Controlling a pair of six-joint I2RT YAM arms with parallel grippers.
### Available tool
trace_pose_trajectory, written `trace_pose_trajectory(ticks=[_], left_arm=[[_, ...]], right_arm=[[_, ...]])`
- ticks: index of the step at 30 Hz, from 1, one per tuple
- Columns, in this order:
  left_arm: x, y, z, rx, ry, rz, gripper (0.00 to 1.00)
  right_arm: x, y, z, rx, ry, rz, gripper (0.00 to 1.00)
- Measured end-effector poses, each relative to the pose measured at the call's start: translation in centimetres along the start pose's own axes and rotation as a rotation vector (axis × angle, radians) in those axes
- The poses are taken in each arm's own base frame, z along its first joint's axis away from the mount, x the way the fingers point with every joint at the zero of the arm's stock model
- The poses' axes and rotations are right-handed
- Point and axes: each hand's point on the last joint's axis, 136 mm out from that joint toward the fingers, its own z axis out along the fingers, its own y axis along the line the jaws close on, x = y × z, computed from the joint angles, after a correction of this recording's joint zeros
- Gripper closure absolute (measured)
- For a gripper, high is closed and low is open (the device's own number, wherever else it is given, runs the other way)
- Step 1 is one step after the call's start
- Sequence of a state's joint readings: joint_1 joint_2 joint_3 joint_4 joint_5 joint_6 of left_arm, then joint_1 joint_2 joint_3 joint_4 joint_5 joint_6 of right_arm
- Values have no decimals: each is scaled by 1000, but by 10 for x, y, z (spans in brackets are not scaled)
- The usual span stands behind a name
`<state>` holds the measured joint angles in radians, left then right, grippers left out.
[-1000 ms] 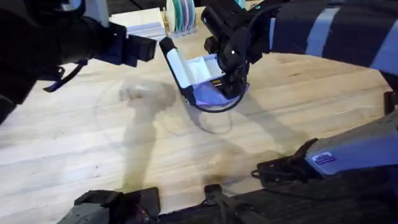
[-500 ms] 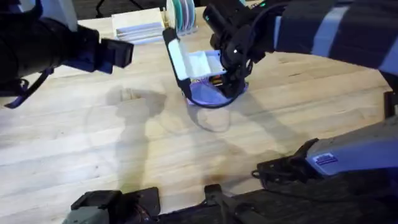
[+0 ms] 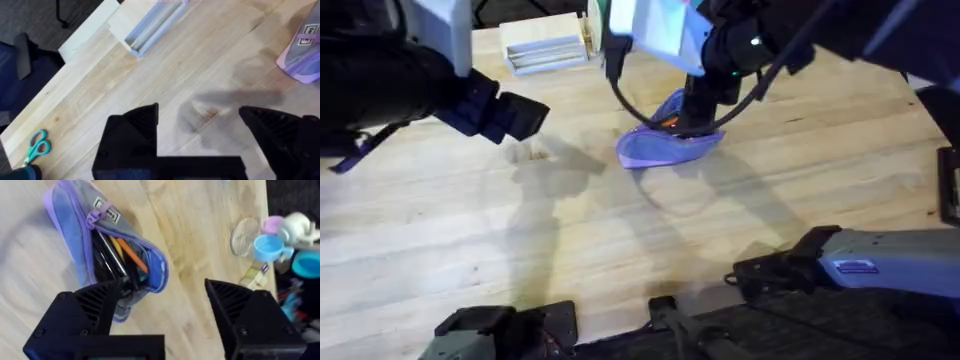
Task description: Unzip the bag, pick up the pens from the table one at a time and place them inside, then zip the bag closed.
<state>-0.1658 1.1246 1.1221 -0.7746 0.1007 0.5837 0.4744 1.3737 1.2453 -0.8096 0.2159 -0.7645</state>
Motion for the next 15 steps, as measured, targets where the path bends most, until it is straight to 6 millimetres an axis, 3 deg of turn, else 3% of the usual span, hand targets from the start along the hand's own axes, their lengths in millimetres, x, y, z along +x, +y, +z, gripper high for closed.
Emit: trace_pose_trajectory(ticks=[7,15], left_arm=[[8,-23,38,179,32,51,7],[18,-42,75,338,51,39,7]], right_arm=[[-6,-2,-20,3,-70,308,3],[-16,8,-21,-85,-108,690,3]])
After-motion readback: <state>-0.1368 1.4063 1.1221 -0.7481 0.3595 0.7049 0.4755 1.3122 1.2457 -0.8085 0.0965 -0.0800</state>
